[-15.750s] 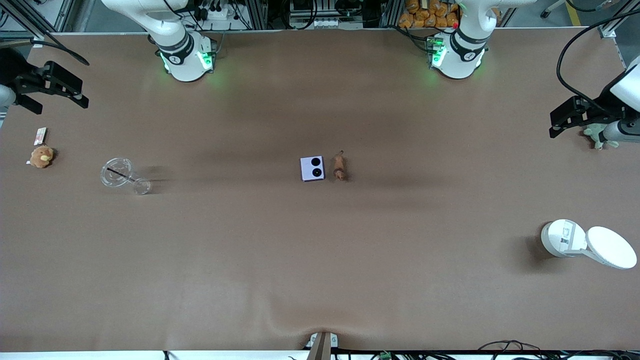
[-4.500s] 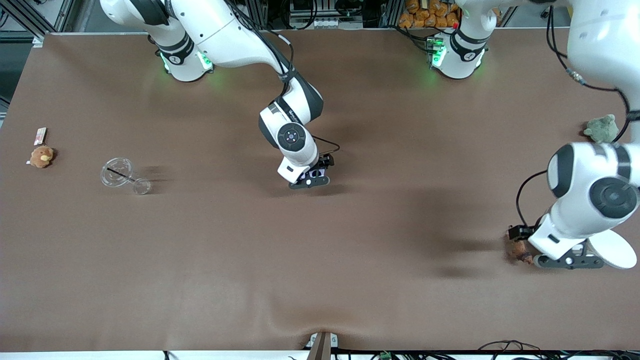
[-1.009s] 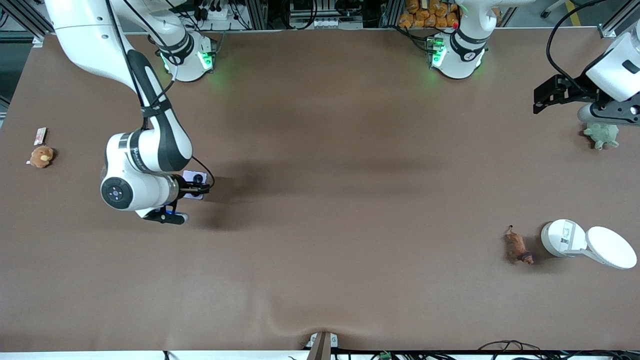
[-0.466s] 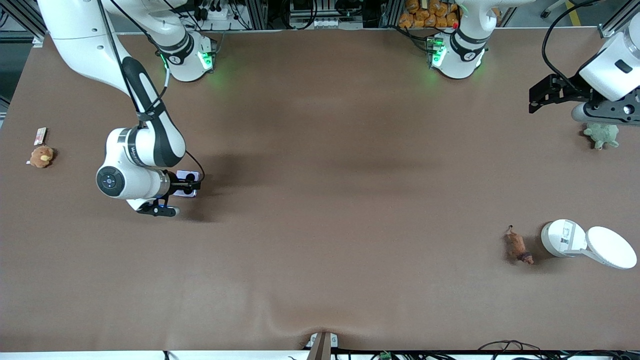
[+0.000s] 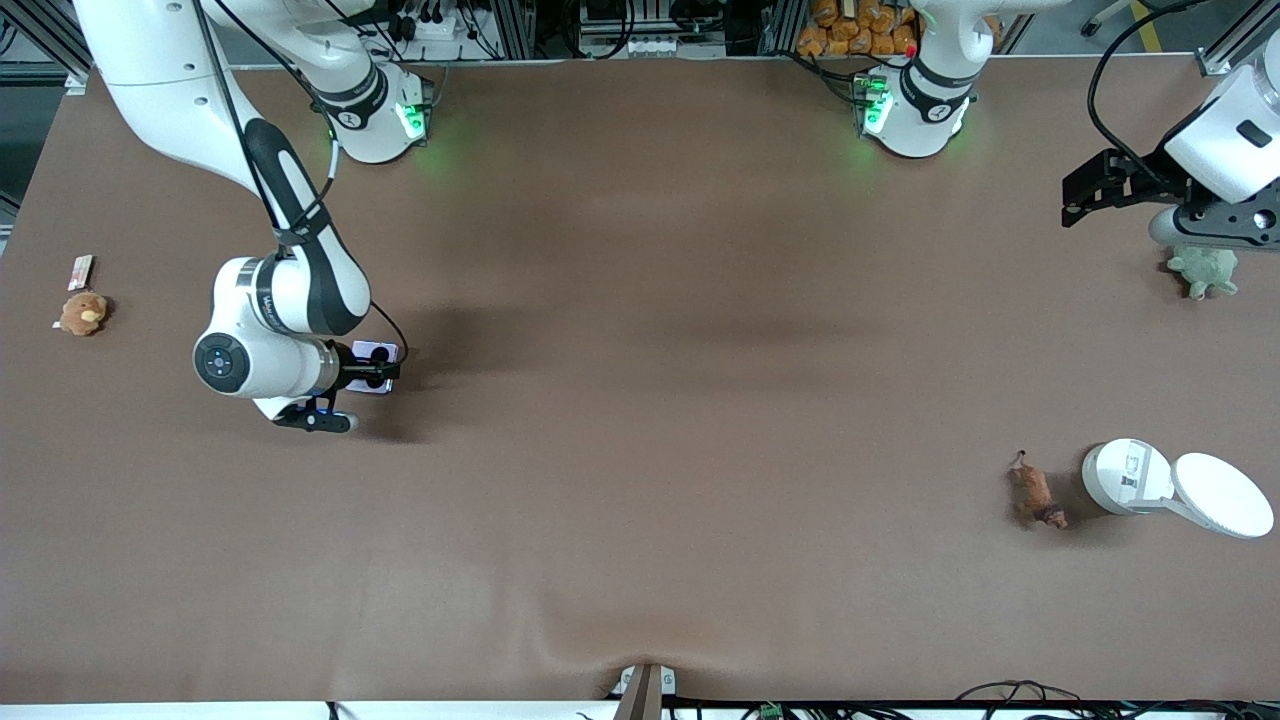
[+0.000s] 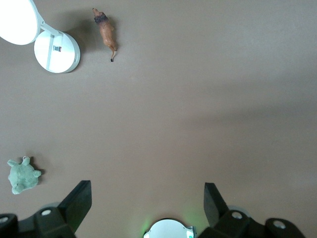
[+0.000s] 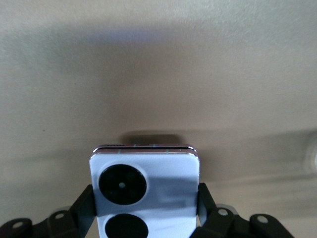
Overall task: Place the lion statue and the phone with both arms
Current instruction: 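Lower the phone beside the glass cup and open the right gripper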
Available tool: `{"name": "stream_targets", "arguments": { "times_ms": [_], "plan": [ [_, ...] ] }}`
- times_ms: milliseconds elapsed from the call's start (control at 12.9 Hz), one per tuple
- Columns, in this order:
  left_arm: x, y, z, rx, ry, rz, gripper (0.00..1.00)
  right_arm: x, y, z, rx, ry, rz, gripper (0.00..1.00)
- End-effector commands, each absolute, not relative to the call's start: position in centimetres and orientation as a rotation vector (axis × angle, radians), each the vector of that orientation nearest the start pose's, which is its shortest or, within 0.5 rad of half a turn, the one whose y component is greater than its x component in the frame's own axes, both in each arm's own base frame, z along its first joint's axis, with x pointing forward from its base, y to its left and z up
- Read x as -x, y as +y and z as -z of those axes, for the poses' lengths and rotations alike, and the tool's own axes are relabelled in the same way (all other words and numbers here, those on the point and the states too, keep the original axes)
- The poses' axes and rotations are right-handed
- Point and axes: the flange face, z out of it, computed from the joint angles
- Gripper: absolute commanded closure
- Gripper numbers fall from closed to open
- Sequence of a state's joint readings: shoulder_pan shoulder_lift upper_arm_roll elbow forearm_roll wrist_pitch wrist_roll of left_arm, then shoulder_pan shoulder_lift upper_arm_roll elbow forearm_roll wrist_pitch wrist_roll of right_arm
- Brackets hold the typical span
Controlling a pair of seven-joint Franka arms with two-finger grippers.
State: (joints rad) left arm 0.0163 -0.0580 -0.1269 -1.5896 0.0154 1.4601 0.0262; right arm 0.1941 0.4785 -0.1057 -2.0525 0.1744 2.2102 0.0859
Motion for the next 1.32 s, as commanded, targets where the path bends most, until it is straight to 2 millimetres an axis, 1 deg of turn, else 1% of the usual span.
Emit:
{"name": "stream_targets", "arguments": {
  "times_ms": [0,78,155,233,466,543,698,776,853,931,1009,1086,1164,1241],
  "plan": [
    [-52.0,-5.7,-64.0,3.086,0.215,-0.124,0.00,-55.2,5.2,-17.9,3.052,0.164,-0.477,0.84],
    [-52.1,-5.7,-64.0,3.086,0.215,-0.126,0.00,-55.2,5.2,-17.9,3.052,0.166,-0.480,0.73],
    [-52.0,-5.8,-64.0,3.087,0.213,-0.124,0.00,-55.3,5.3,-17.9,3.053,0.164,-0.478,0.15],
    [-52.0,-5.8,-64.0,3.087,0.210,-0.124,0.00,-55.4,5.3,-18.0,3.051,0.166,-0.480,0.00],
    [-52.1,-5.7,-64.0,3.088,0.206,-0.124,0.00,-56.7,5.4,-19.4,3.048,0.168,-0.457,0.00],
    [-52.1,-5.7,-64.0,3.088,0.206,-0.124,0.00,-57.6,5.7,-20.6,3.043,0.158,-0.466,0.00],
    [-52.1,-5.7,-64.0,3.088,0.203,-0.124,0.00,-60.2,5.7,-24.2,3.030,0.153,-0.459,0.00],
    [-52.1,-5.7,-64.1,3.088,0.203,-0.121,0.00,-61.4,6.1,-26.0,3.025,0.138,-0.440,0.00],
    [-52.1,-5.7,-64.1,3.088,0.203,-0.119,0.00,-62.4,7.3,-28.3,3.021,0.109,-0.433,0.00],
    [-52.1,-5.7,-64.1,3.088,0.201,-0.119,0.00,-63.9,8.8,-31.4,3.020,0.090,-0.385,0.00],
    [-52.1,-5.7,-64.1,3.088,0.201,-0.117,0.00,-65.8,9.7,-35.2,3.028,0.037,-0.284,0.00],
    [-52.1,-5.7,-64.2,3.089,0.201,-0.112,0.00,-67.0,10.1,-38.8,3.040,0.003,-0.215,0.00],
    [-52.1,-5.7,-64.2,3.089,0.201,-0.112,0.00,-67.3,10.0,-41.8,3.059,-0.018,-0.232,0.00],
    [-52.1,-5.7,-64.2,3.089,0.201,-0.112,0.00,-68.0,9.4,-45.9,3.060,-0.017,-0.176,0.00]
  ]
}}
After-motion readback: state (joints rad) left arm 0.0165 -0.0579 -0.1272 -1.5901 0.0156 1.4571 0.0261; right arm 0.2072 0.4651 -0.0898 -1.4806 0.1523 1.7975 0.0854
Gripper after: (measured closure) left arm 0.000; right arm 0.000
